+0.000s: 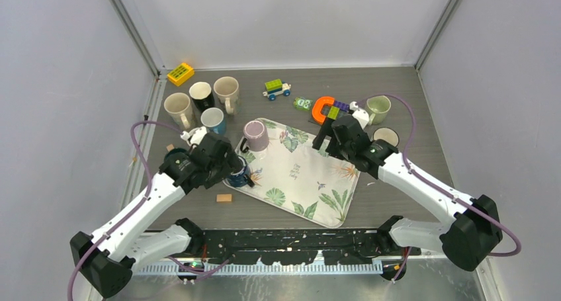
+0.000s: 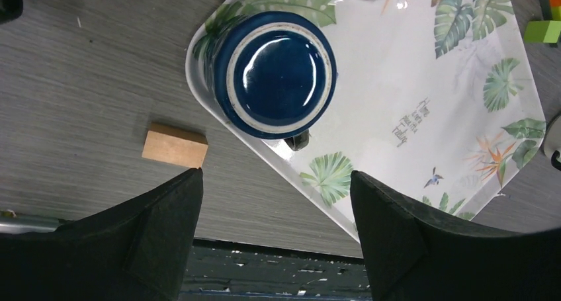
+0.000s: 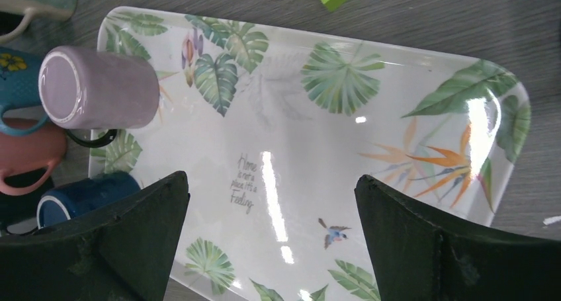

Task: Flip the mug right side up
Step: Turn over the cup on the tray.

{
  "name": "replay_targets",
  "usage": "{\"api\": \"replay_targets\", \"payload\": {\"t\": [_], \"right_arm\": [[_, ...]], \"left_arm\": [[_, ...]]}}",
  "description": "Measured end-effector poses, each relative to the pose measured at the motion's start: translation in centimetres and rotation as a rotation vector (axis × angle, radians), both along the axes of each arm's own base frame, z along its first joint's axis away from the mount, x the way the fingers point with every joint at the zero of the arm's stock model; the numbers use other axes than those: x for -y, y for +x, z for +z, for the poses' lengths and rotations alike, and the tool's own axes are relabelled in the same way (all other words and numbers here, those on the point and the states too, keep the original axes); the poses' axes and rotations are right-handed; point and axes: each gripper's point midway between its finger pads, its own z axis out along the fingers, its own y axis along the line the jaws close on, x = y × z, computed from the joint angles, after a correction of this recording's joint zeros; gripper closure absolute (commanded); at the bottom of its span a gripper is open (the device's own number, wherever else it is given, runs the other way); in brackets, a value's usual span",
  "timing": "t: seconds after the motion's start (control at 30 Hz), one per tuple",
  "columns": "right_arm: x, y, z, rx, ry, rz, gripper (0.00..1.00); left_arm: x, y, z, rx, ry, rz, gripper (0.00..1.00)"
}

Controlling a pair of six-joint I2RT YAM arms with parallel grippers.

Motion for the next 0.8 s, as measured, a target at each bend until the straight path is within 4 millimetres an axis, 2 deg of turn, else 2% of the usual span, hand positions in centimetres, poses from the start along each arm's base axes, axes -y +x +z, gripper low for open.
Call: {"api": "replay_targets", "payload": {"t": [0.13, 0.23, 0.47, 0.8], "right_arm": [[-1.4, 0.4, -0.2, -0.005, 0.009, 0.049, 0.00], [-1.7, 0.3, -0.2, -0.008, 0.008, 0.071, 0.00], [-2.0, 0.6, 0.6, 0.014, 0.003, 0.097, 0.00], [-1.8, 0.5, 1.1, 0.033, -0.004, 0.110, 0.00]], "left_arm": [[0.5, -0.3, -0.3, -0.040, -0.015, 0.050, 0.22], [2.1, -0.2, -0.8, -0.073, -0.013, 0.063, 0.26], [4.8, -0.1, -3.8, -0.171, 0.036, 0.120, 0.30], [4.9, 1.3, -6.2, -0.191, 0.073, 0.253, 0.41]]}}
